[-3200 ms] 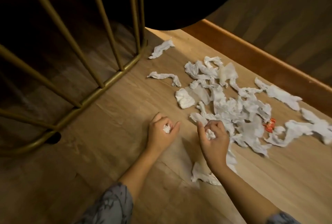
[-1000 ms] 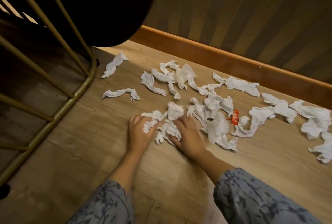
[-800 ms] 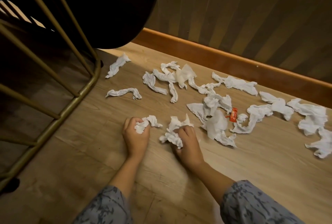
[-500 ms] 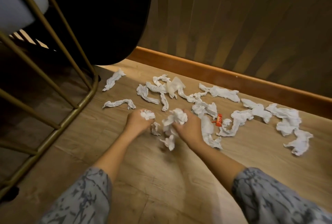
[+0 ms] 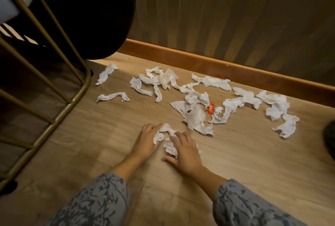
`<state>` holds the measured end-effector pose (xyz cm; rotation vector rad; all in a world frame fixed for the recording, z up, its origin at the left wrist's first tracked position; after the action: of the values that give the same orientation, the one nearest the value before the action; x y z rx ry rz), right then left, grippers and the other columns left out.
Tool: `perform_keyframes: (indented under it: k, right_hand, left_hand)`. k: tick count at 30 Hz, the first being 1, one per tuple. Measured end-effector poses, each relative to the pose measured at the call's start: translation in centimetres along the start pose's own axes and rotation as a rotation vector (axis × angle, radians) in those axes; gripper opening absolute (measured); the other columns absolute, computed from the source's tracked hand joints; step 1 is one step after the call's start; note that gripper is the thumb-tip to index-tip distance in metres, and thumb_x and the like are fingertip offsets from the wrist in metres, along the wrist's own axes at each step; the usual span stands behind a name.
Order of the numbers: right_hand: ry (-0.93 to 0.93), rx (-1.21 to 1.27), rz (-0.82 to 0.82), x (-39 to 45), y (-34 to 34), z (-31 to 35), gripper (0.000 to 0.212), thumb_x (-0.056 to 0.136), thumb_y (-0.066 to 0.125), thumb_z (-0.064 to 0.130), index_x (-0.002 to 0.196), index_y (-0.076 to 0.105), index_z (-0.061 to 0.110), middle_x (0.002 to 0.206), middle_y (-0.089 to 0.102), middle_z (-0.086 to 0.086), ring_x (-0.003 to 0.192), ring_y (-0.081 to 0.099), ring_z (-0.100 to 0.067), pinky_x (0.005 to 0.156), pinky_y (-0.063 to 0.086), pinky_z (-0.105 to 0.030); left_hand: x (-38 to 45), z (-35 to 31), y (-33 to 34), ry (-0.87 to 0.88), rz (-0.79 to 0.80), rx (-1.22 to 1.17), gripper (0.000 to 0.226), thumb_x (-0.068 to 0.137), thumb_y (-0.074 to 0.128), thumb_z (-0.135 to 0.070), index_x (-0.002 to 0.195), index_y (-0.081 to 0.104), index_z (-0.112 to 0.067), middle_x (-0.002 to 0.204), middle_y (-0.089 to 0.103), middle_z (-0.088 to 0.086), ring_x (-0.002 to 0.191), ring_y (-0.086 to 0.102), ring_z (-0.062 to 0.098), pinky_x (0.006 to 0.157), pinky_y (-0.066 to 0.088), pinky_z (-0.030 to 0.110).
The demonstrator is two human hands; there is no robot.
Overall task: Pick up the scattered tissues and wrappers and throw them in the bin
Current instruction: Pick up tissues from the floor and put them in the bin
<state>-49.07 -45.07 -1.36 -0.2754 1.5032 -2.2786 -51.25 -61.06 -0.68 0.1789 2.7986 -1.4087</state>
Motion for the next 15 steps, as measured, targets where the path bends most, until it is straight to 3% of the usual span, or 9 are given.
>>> perform_keyframes:
  k: [2, 4, 7, 9, 11, 13, 15]
  right_hand:
    - [-0.039, -0.003, -0.054, -0.1, -0.2, -0.1, 0.053, 0.085, 0.059, 0.053, 0.126, 0.053, 0.019, 0.139, 0.046, -0.005, 0.125, 0.039, -0.03, 0.099, 0.042, -0.043]
    - [-0.039, 0.057, -0.049, 0.1, -0.6, -0.7, 0.04, 0.085, 0.066, 0.036, 0.118, 0.057, 0.015, 0.13, 0.05, -0.005, 0.118, 0.041, -0.026, 0.097, 0.044, -0.04]
    - [-0.034, 0.146, 0.025, 0.9, -1.8, -1.5, 0.037, 0.083, 0.07, 0.028, 0.116, 0.059, 0.015, 0.119, 0.052, -0.005, 0.113, 0.044, -0.023, 0.093, 0.038, -0.029]
    - [-0.069, 0.158, 0.028, 2.2, -3.5, -1.5, 0.038, 0.079, 0.073, 0.021, 0.114, 0.061, 0.013, 0.113, 0.055, -0.009, 0.109, 0.049, -0.027, 0.087, 0.037, -0.029]
    - [-0.118, 0.166, -0.024, 4.0, -6.3, -1.2, 0.038, 0.077, 0.075, 0.015, 0.113, 0.064, 0.011, 0.109, 0.057, -0.011, 0.106, 0.051, -0.029, 0.083, 0.036, -0.03]
    - [-0.158, 0.128, -0.092, 6.1, -10.2, -0.6, 0.039, 0.077, 0.076, 0.015, 0.115, 0.065, 0.014, 0.11, 0.058, -0.01, 0.106, 0.05, -0.027, 0.083, 0.037, -0.03]
    - [-0.224, 0.067, -0.159, 7.9, -15.0, -0.1, 0.039, 0.076, 0.079, 0.017, 0.113, 0.066, 0.016, 0.11, 0.058, -0.01, 0.104, 0.051, -0.027, 0.083, 0.043, -0.034]
  left_hand:
    - [-0.6, 0.3, -0.1, 0.03, -0.043, 0.033, 0.048, 0.084, 0.06, -0.031, 0.131, 0.058, -0.02, 0.1, 0.058, 0.002, 0.1, 0.048, 0.02, 0.094, 0.04, 0.028]
    - [-0.9, 1.0, -0.2, 0.039, -0.103, 0.087, 0.036, 0.081, 0.058, -0.048, 0.099, 0.071, -0.02, 0.085, 0.058, -0.001, 0.087, 0.051, 0.02, 0.085, 0.044, 0.03]
    - [-0.6, 1.4, -1.7, -0.072, -0.189, 0.068, 0.051, 0.071, 0.061, -0.067, 0.069, 0.067, -0.016, 0.076, 0.057, -0.001, 0.079, 0.052, 0.015, 0.073, 0.038, 0.021]
    - [0.3, 0.6, -3.8, -0.197, -0.236, -0.021, 0.049, 0.071, 0.07, -0.06, 0.064, 0.066, -0.012, 0.076, 0.056, -0.001, 0.074, 0.053, 0.014, 0.068, 0.038, 0.023]
    - [1.9, -0.9, -6.5, -0.278, -0.314, -0.104, 0.033, 0.073, 0.078, -0.036, 0.065, 0.066, -0.007, 0.082, 0.056, 0.002, 0.076, 0.057, 0.021, 0.066, 0.036, 0.025]
    - [3.9, -3.3, -9.2, -0.304, -0.352, -0.219, 0.02, 0.07, 0.078, -0.022, 0.07, 0.063, -0.01, 0.08, 0.062, 0.006, 0.075, 0.06, 0.025, 0.063, 0.041, 0.029]
    - [6.1, -6.3, -11.7, -0.296, -0.342, -0.328, 0.021, 0.068, 0.077, -0.019, 0.07, 0.056, -0.016, 0.075, 0.066, 0.008, 0.068, 0.059, 0.024, 0.059, 0.045, 0.032]
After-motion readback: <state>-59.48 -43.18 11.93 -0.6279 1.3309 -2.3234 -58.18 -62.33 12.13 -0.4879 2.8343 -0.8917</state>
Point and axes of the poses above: each hand's wrist, its own x-axis towards the middle knuckle, its own y-axis out of the palm, z = x × y, the point moved 6 cm from there along x, towards the middle knuckle
